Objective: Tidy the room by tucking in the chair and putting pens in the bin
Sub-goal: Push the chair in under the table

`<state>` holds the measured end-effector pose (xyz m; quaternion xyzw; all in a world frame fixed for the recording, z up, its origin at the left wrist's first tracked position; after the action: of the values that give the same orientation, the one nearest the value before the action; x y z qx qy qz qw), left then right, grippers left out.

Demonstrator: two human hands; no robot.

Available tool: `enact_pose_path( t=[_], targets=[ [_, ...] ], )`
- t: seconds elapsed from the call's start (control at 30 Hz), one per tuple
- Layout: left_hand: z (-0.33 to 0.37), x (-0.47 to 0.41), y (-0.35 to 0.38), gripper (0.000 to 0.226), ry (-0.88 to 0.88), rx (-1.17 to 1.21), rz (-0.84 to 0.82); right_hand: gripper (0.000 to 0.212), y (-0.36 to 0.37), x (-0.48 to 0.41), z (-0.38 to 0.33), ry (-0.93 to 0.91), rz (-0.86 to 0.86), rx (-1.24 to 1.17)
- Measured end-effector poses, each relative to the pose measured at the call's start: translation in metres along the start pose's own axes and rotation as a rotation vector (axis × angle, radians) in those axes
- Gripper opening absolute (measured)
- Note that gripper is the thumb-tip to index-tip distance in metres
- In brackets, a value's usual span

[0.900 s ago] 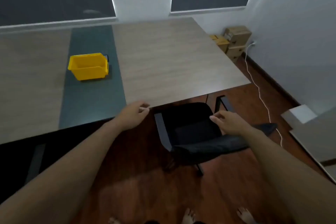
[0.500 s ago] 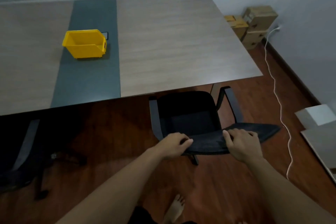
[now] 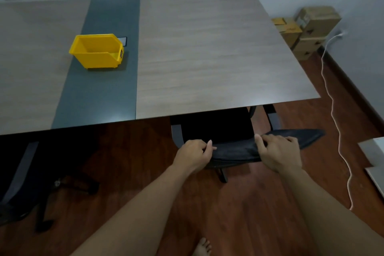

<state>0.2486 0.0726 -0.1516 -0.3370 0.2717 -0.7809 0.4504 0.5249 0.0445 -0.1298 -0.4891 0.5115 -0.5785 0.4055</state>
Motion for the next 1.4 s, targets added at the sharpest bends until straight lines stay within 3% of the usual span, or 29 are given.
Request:
enact_pose_path(
  t=[0.37, 0.53, 0.63, 0.7, 0.8, 1.07, 1.4],
  targets=[
    [-0.01, -0.064, -0.037, 0.065, -0.019, -0.02, 0.228, 0.065, -0.018, -0.081, -0.011, 0.043, 0.014, -0.005],
    [-0.011, -0.077, -0.048, 0.079, -0.035, -0.074, 0.248, 0.059, -0.026, -0.09, -0.015, 0.108, 0.074, -0.064],
    [-0.018, -0.085, -0.057, 0.075, -0.07, -0.096, 0.208, 0.073, -0.022, -0.098, -0.024, 0.128, 0.029, -0.102],
    [-0.027, -0.09, -0.062, 0.072, -0.109, -0.062, 0.158, 0.069, -0.024, -0.101, -0.034, 0.119, -0.011, -0.124],
    [-0.042, -0.079, -0.075, 0.089, -0.097, 0.025, 0.111, 0.063, -0.042, -0.094, -0.059, 0.065, 0.005, -0.133],
    [-0.112, 0.04, -0.17, 0.072, -0.128, 0.018, 0.195, 0.066, -0.11, -0.048, -0.182, -0.155, 0.021, -0.229],
    [-0.254, 0.236, -0.317, 0.059, -0.25, 0.099, 0.35, 0.066, -0.164, 0.048, -0.415, -0.348, 0.009, -0.366]
  ],
)
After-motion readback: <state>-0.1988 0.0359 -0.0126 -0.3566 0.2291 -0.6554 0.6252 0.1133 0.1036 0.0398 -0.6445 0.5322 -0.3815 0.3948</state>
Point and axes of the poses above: each hand's wrist, its own x-axis away from the middle knuckle, its own y-axis out of the palm, z = x × y, the point moved 10 cm from there along -x, towards the middle knuckle, and after that the axes turned 6 degrees about -z, right-handed, at the moved point
